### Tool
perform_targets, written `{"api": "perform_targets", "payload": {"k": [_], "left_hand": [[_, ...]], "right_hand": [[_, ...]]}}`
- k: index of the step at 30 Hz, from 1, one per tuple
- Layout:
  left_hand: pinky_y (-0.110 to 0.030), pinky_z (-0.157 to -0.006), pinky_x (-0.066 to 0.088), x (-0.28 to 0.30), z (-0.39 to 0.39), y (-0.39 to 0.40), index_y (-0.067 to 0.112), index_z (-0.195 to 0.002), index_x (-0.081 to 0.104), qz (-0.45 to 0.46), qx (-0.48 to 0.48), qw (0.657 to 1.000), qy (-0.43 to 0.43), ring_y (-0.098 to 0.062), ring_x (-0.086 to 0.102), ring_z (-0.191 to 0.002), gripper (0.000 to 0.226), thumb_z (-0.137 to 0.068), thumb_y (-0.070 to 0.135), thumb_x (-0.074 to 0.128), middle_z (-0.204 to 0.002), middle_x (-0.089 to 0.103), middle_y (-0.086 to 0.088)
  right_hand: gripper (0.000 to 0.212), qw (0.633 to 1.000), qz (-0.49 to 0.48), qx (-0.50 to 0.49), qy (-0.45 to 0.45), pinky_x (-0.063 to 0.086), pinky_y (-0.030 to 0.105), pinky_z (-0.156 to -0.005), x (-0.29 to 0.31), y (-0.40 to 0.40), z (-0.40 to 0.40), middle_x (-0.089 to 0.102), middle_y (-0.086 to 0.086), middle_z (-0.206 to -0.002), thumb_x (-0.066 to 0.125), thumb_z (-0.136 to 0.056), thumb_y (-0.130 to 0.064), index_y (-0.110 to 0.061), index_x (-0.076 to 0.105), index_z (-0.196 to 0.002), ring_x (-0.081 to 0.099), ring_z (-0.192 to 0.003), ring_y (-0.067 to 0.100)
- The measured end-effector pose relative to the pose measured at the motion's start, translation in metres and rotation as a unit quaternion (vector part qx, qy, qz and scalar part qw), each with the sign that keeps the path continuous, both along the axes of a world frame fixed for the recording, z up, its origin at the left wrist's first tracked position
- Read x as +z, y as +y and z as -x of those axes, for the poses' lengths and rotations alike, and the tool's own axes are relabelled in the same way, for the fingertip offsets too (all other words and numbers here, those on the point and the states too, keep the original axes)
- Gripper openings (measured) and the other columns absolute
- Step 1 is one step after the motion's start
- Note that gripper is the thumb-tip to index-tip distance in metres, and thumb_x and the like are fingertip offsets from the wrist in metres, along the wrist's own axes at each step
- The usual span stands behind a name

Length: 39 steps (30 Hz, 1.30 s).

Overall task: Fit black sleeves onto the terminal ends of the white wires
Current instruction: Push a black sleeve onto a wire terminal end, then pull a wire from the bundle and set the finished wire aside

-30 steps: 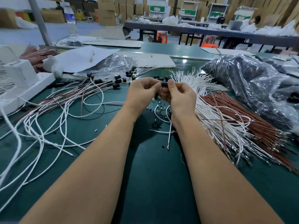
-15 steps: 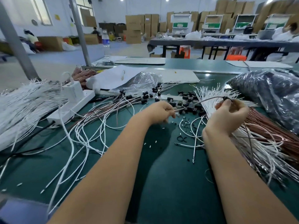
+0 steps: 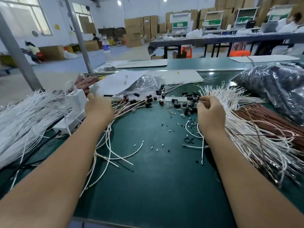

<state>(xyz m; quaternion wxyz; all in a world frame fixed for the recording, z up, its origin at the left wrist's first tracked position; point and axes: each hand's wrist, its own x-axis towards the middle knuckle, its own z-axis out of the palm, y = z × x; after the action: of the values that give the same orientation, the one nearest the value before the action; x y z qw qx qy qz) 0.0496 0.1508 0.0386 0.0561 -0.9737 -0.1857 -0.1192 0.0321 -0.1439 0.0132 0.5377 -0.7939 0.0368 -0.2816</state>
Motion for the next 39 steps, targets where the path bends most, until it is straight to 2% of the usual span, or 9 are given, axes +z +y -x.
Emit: {"api": "perform_targets", "payload": {"k": [2, 5, 11, 15, 20, 28, 32, 36, 39], "left_hand": [[-0.048, -0.114, 0.019, -0.007, 0.0, 0.005, 0.005, -0.131, 0.05, -0.033, 0.043, 0.996, 0.069, -0.037, 0.018, -0.133, 0.05, -0.082, 0.0, 0.043, -0.15, 0.018, -0.017], [-0.055, -0.115, 0.005, 0.007, -0.01, 0.001, 0.005, -0.137, 0.04, -0.056, 0.036, 0.998, 0.005, -0.035, 0.006, -0.136, 0.061, -0.076, 0.003, 0.045, -0.151, 0.01, -0.013], [-0.051, -0.105, 0.017, 0.044, -0.021, -0.085, 0.024, -0.128, 0.051, 0.013, -0.173, 0.972, -0.161, -0.031, 0.018, -0.131, 0.047, -0.083, 0.015, 0.045, -0.141, 0.029, -0.012], [-0.044, -0.102, 0.021, 0.016, -0.013, -0.169, 0.038, -0.121, 0.058, 0.205, -0.294, 0.929, -0.087, -0.025, 0.022, -0.131, 0.04, -0.088, 0.022, 0.044, -0.137, 0.044, -0.004], [-0.037, -0.102, 0.031, -0.022, -0.022, -0.206, 0.034, -0.12, 0.062, 0.279, -0.304, 0.911, -0.004, -0.028, 0.039, -0.125, 0.042, -0.086, 0.018, 0.044, -0.128, 0.058, -0.001], [-0.056, -0.09, 0.049, -0.039, -0.014, -0.191, 0.027, -0.092, 0.069, 0.453, -0.284, 0.839, -0.101, -0.05, 0.052, -0.107, 0.032, -0.084, 0.008, 0.044, -0.107, 0.067, -0.008], [-0.052, -0.086, 0.049, -0.041, -0.016, -0.19, 0.017, -0.104, 0.069, 0.451, -0.309, 0.826, -0.137, -0.051, 0.052, -0.105, 0.037, -0.084, 0.002, 0.043, -0.095, 0.065, -0.006], [-0.033, -0.112, 0.02, -0.037, -0.014, -0.189, 0.022, -0.142, 0.04, 0.308, -0.348, 0.856, -0.226, -0.025, 0.03, -0.133, 0.063, -0.084, -0.004, 0.039, -0.146, 0.041, -0.004], [-0.034, -0.114, 0.006, -0.033, -0.007, -0.19, 0.032, -0.139, 0.04, 0.224, -0.396, 0.848, -0.272, -0.015, 0.016, -0.14, 0.059, -0.089, 0.002, 0.039, -0.154, 0.03, 0.004]], "right_hand": [[0.018, 0.999, 0.02, -0.02, 0.021, 0.041, 0.02, -0.06, 0.001, -0.002, -0.001, 0.061, -0.003, -0.093, 0.049, -0.095, -0.011, -0.015, 0.059, -0.11, 0.055, -0.075, 0.008], [0.025, 0.991, 0.103, -0.075, 0.042, 0.047, 0.033, -0.072, 0.002, -0.006, -0.001, 0.062, 0.004, -0.105, 0.046, -0.093, -0.006, -0.013, 0.06, -0.113, 0.057, -0.091, 0.021], [0.007, 0.914, 0.329, -0.151, 0.182, 0.041, 0.039, -0.089, 0.0, -0.022, 0.003, 0.049, 0.02, -0.125, 0.051, -0.083, -0.007, -0.006, 0.046, -0.079, 0.043, -0.111, 0.033], [0.002, 0.885, 0.392, -0.144, 0.205, 0.037, 0.036, -0.09, 0.001, -0.025, 0.001, 0.05, 0.018, -0.12, 0.051, -0.085, -0.01, -0.01, 0.05, -0.086, 0.042, -0.11, 0.031], [0.011, 0.881, 0.4, -0.154, 0.202, 0.039, 0.037, -0.091, 0.001, -0.033, 0.001, 0.053, 0.015, -0.118, 0.052, -0.087, -0.009, -0.011, 0.057, -0.096, 0.045, -0.109, 0.03], [0.015, 0.888, 0.389, -0.175, 0.174, 0.041, 0.035, -0.08, 0.003, -0.036, -0.004, 0.057, 0.011, -0.103, 0.053, -0.086, -0.006, -0.011, 0.043, -0.076, 0.042, -0.086, 0.023], [0.007, 0.903, 0.365, -0.202, 0.105, 0.038, 0.032, -0.079, 0.001, -0.033, -0.005, 0.058, 0.012, -0.106, 0.048, -0.086, -0.003, -0.009, 0.048, -0.082, 0.045, -0.09, 0.023], [0.014, 0.936, 0.33, -0.123, -0.001, 0.04, 0.025, -0.06, 0.0, -0.025, -0.008, 0.052, 0.002, -0.076, 0.042, -0.092, 0.003, -0.01, 0.047, -0.095, 0.051, -0.07, 0.019], [0.012, 0.944, 0.323, -0.023, -0.066, 0.03, 0.029, -0.048, 0.001, -0.014, -0.001, 0.054, 0.0, -0.076, 0.043, -0.096, -0.002, -0.014, 0.044, -0.097, 0.049, -0.059, 0.022]]}}
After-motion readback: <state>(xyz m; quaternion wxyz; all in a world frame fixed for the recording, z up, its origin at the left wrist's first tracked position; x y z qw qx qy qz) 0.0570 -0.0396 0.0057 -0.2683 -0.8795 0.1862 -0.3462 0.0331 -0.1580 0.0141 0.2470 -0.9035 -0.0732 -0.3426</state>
